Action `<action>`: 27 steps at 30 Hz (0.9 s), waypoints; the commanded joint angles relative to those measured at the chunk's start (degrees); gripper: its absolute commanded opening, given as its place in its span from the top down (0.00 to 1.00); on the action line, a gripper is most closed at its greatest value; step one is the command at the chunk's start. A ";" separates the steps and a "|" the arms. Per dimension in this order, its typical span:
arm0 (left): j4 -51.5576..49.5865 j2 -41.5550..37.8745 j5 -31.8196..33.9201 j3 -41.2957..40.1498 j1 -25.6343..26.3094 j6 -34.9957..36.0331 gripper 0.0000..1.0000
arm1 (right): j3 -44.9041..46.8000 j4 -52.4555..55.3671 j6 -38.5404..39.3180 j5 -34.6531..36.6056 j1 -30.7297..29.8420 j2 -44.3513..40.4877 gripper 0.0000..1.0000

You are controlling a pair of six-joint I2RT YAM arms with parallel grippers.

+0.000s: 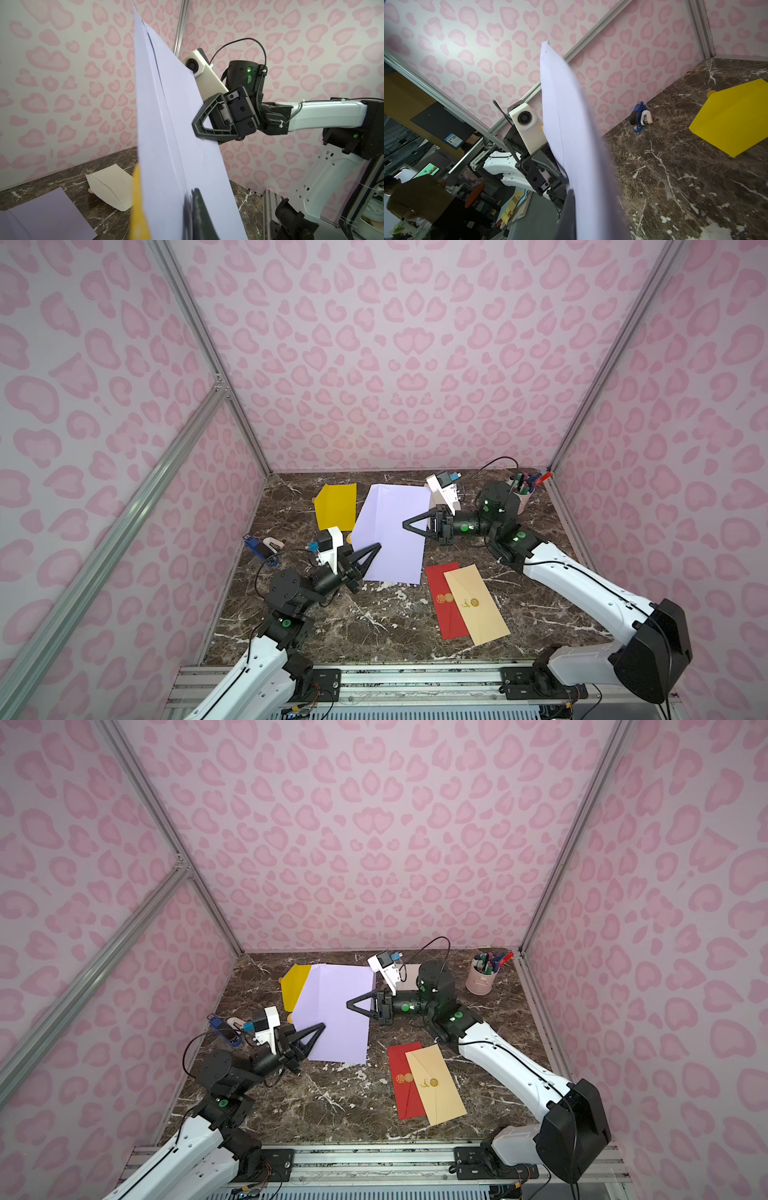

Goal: Open the envelope
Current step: Place the envelope at the center of the board.

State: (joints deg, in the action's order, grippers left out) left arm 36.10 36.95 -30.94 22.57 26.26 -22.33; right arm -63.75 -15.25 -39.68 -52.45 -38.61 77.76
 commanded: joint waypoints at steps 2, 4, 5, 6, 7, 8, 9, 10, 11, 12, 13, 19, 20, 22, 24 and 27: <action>1.26 -0.64 -0.35 -0.16 0.02 0.35 0.96 | -0.76 0.48 1.53 0.79 0.33 0.20 1.00; 1.34 -0.74 -0.52 -0.16 0.08 0.27 0.96 | -0.59 0.54 1.60 0.96 0.46 0.35 1.00; 1.18 -0.88 -0.38 -0.12 0.08 0.18 0.95 | -0.61 0.56 1.70 1.05 0.59 0.38 1.00; 1.09 -1.10 -0.11 -0.15 0.02 0.07 0.90 | -0.59 0.85 1.80 1.20 0.63 0.43 1.00; 0.93 -1.32 0.12 -0.24 0.02 0.24 0.87 | -0.54 0.92 1.96 1.40 0.65 0.45 1.00; 0.65 -1.52 0.49 -0.29 0.02 0.27 0.86 | -0.62 1.07 2.01 1.48 0.79 0.46 1.00; 0.47 -1.77 0.76 -0.24 0.05 0.35 0.87 | -0.59 1.09 2.06 1.41 0.86 0.51 1.00; 0.30 -1.82 0.87 -0.24 0.05 0.44 0.87 | -0.74 1.22 2.13 1.38 0.87 0.55 1.00; 0.20 -1.96 0.97 -0.29 0.06 0.44 0.89 | -0.79 1.42 2.36 1.45 0.91 0.64 1.00; 0.28 -2.05 0.90 -0.33 0.04 0.42 0.94 | -0.91 1.70 2.50 1.60 0.99 0.77 1.00; 0.29 -2.03 0.88 -0.34 0.02 0.44 0.96 | -0.90 1.83 2.59 1.61 0.99 0.88 1.00; 1.01 -1.96 0.53 -0.75 0.02 0.62 0.95 | -0.98 2.21 2.93 1.87 1.00 1.63 1.00; 1.44 -2.05 0.33 -0.93 0.05 0.53 0.95 | -1.07 2.54 3.16 2.04 0.92 1.78 0.99; 1.93 -2.14 0.18 -1.09 0.02 0.45 0.95 | -1.09 2.99 3.56 2.54 0.98 2.03 0.96; 2.14 -2.23 -0.02 -1.15 0.02 0.35 0.95 | -1.15 4.02 4.24 3.47 0.99 2.30 0.85; 2.23 -2.46 0.25 -1.18 0.04 0.27 0.95 | -1.24 5.62 5.39 5.14 1.01 3.03 0.71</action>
State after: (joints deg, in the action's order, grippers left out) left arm 35.11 34.74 -29.71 21.39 26.26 -22.33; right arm -64.53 -12.21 -36.12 -50.28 -37.58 80.29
